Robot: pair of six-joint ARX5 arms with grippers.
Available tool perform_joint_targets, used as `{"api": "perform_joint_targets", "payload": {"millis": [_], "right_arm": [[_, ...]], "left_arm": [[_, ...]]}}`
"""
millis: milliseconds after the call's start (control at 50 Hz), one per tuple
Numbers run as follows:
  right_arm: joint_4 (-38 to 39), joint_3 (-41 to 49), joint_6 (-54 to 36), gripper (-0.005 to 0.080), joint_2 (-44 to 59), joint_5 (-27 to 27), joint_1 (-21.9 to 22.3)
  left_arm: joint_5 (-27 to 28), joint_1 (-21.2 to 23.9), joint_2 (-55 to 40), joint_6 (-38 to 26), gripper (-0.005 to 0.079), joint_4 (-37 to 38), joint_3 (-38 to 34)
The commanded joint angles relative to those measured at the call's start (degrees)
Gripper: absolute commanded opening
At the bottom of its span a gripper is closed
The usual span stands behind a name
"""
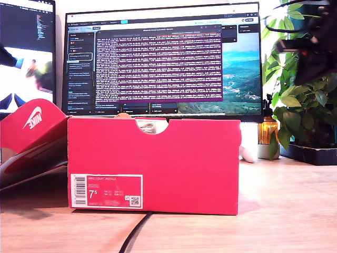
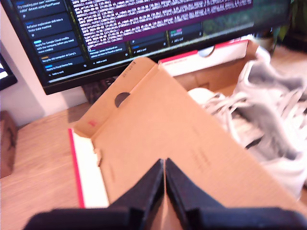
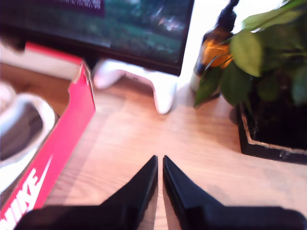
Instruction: Pack the white shoes by picking the first shoe and placing it inside the red shoebox, left side, then picking and rotating the second shoe and placing it in the shoebox
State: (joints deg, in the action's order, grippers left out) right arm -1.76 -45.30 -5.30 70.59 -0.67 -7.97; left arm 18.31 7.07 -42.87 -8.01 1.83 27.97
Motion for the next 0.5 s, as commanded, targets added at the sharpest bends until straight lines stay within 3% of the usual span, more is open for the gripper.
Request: {"api": "perform_joint_targets", "payload": {"millis": [0,200,480], "right_arm": [[1.95,4.31,0.96,-0.0013,-0.44,-0.48,-0.15],[5.77,13.05,-1.16,-0.0013,-2.75,-4.57,0.70],[8.15,17.59,-1.70,-0.0013,-6.14,3.30,10.12]], "left_arm": [[0.33,-0.04,-0.09,0.48,-0.0018,-0.92,-1.55],[-0.02,-0.07,-0.09,0.68,-0.0018,-4.87,-3.43],[-1.46,0.07,0.79,2.47,-0.0018,-4.79,-5.31]]}}
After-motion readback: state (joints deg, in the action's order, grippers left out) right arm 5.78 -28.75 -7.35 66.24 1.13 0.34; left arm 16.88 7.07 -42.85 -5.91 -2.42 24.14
